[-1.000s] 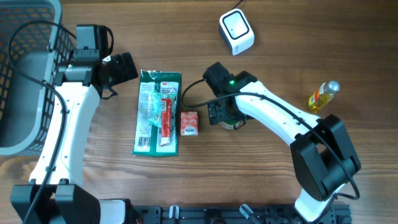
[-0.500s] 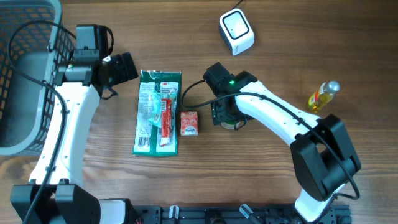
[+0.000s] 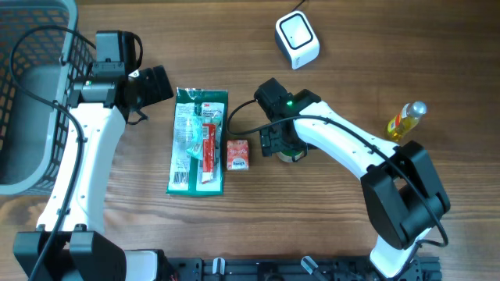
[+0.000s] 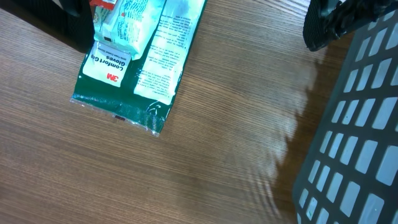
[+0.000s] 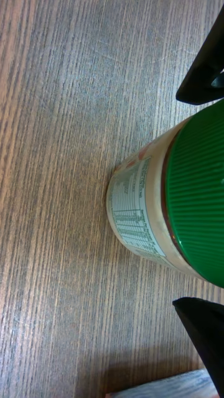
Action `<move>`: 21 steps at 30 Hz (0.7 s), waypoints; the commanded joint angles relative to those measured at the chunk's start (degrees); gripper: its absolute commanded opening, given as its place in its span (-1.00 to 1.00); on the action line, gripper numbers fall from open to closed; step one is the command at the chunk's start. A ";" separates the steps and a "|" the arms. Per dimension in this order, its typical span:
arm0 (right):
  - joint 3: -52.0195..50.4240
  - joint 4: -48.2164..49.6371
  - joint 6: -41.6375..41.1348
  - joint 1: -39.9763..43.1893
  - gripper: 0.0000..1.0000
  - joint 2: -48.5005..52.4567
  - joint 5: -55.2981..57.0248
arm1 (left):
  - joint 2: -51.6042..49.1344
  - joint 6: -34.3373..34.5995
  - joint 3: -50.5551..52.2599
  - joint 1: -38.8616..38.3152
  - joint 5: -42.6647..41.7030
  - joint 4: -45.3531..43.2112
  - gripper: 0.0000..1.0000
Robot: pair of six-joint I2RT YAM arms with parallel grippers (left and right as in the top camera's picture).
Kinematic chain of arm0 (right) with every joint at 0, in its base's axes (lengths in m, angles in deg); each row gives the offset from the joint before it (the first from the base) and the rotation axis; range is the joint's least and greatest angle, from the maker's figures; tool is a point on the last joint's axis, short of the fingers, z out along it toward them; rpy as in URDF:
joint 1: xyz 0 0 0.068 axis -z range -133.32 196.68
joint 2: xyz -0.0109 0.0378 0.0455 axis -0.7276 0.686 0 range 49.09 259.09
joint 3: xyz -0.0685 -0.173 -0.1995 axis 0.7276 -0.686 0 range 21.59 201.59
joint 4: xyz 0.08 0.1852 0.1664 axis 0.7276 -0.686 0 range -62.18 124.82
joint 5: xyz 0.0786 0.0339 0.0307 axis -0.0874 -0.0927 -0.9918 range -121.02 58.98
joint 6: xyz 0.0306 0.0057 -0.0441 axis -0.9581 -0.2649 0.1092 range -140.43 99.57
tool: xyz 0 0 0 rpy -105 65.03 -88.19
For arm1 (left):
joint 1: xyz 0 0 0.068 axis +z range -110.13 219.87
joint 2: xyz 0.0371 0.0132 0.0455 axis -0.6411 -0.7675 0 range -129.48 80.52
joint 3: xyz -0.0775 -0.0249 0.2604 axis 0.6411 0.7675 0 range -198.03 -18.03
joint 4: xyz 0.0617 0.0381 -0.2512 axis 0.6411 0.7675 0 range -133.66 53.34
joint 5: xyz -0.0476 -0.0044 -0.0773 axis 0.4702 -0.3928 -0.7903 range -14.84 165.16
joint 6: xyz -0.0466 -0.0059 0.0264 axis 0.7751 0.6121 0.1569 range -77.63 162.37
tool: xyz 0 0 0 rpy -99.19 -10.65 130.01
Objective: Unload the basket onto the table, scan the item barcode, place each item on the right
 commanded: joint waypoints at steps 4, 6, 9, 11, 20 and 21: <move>-0.24 -0.13 -0.35 0.46 0.72 1.14 0.79 | -0.17 0.52 -0.31 0.33 0.31 -0.11 1.00; -0.24 -0.11 -0.33 0.46 0.72 1.14 0.79 | -0.17 0.52 -0.31 0.33 0.31 -0.11 1.00; -0.24 -0.11 -0.35 0.46 0.72 1.20 0.79 | -0.17 0.52 -0.31 0.33 0.31 -0.11 1.00; -0.24 -0.11 -0.33 0.44 0.72 1.20 0.79 | -0.17 0.52 -0.31 0.33 0.31 -0.13 1.00; -0.24 -0.17 -0.33 0.46 0.71 1.20 0.76 | -0.17 0.52 -0.31 0.33 0.31 -0.11 1.00; -0.24 -0.17 -0.33 0.44 0.71 1.20 0.76 | -0.17 0.52 -0.31 0.33 0.31 -0.11 1.00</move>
